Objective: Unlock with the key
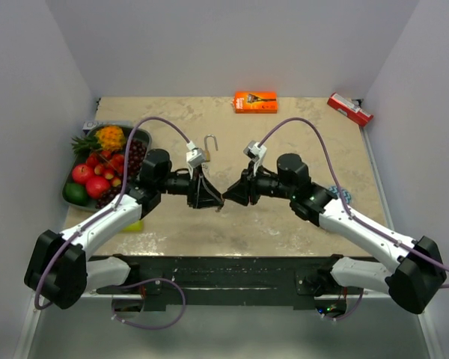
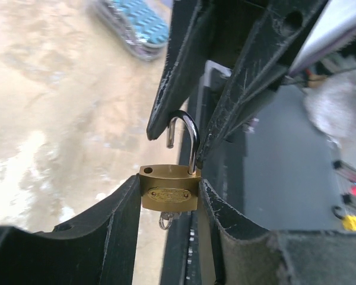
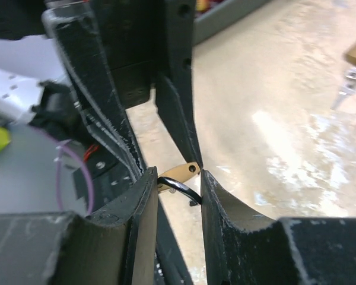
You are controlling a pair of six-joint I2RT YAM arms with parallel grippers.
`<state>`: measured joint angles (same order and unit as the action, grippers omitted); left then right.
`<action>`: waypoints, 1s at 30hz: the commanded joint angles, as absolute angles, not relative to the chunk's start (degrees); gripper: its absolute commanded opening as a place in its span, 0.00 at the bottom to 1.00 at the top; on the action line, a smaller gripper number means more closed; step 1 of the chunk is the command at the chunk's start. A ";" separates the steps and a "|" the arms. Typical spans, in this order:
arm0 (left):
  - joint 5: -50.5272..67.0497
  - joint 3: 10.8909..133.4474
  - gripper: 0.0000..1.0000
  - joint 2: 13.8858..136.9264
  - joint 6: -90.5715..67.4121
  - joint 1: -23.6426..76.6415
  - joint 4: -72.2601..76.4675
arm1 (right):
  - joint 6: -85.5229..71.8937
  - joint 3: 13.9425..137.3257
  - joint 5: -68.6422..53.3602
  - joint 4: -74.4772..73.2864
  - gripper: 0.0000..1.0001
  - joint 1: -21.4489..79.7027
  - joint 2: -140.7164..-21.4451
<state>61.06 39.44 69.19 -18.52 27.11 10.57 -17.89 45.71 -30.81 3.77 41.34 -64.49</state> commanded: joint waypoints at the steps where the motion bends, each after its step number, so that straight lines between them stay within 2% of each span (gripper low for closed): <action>1: 44.41 42.71 0.00 67.68 -13.10 26.98 0.63 | -16.08 50.36 -20.06 -1.65 0.00 42.01 -66.08; 8: 20.18 46.40 0.00 66.53 -9.49 35.31 -10.01 | -19.68 50.89 -11.52 -2.72 0.00 41.92 -71.27; 11: 13.56 46.23 0.00 66.53 -11.68 37.00 -11.69 | -22.14 50.02 -11.25 -0.80 0.00 42.01 -73.38; 17: 8.98 43.69 0.00 67.14 -17.39 38.23 -8.97 | -27.32 47.55 -12.22 5.53 0.00 41.92 -78.13; 25: 3.34 42.01 0.00 72.51 -25.04 38.94 -4.84 | -30.76 47.99 -1.68 2.64 0.00 41.92 -81.47; 27: 2.73 41.84 0.00 74.34 -26.54 39.11 -3.96 | -30.94 47.20 -0.97 2.90 0.09 41.84 -81.30; 28: 2.46 41.84 0.00 74.88 -26.98 39.20 -3.17 | -31.11 46.85 -0.44 2.81 0.23 41.84 -81.21; 30: 0.97 41.40 0.00 76.11 -27.51 39.29 -2.64 | -31.29 45.88 -0.09 2.55 0.34 41.49 -80.60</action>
